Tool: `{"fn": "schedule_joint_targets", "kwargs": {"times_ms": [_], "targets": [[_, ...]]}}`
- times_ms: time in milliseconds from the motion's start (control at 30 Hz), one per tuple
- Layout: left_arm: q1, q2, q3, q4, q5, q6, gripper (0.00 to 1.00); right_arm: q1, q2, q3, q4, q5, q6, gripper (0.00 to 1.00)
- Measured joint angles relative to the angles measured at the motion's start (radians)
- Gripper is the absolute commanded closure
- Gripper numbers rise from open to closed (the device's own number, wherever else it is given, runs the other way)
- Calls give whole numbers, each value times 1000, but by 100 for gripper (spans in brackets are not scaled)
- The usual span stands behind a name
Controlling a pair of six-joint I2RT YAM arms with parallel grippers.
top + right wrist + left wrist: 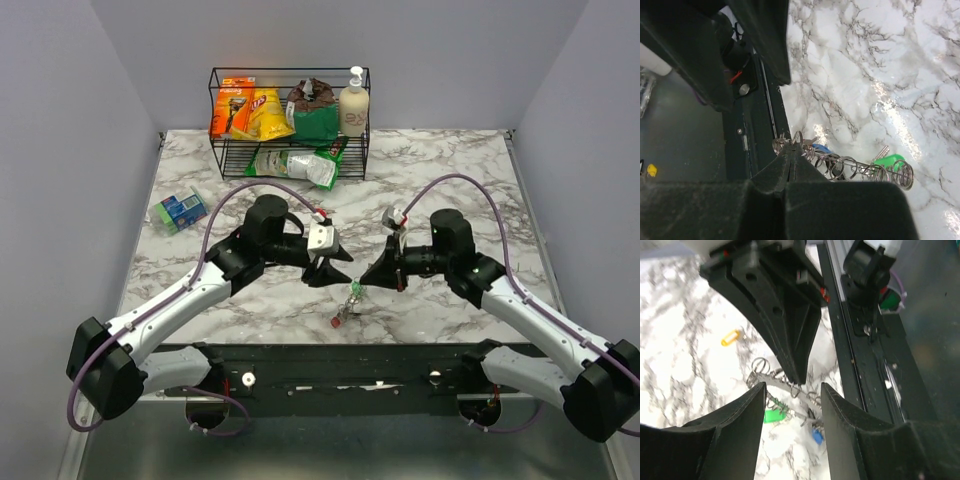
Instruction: Put the keys on the keyring
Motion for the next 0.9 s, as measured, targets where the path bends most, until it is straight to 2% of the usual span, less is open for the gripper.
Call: {"fn": "schedule_joint_targets", "kwargs": {"times_ms": [333,500,567,900], "targets": [[0,63,5,-174,20,130,50,38,4,3,-8,-31,-27,99],[-1,71,5,-186,43,153,54,47,10,6,-8,-34,-34,99],[-1,72,5,-187,50,156,59,51,14,7,-9,-34,-34,99],[-1,100,20,-187,70,158,62,63,22,15,-8,-34,-34,99]]}}
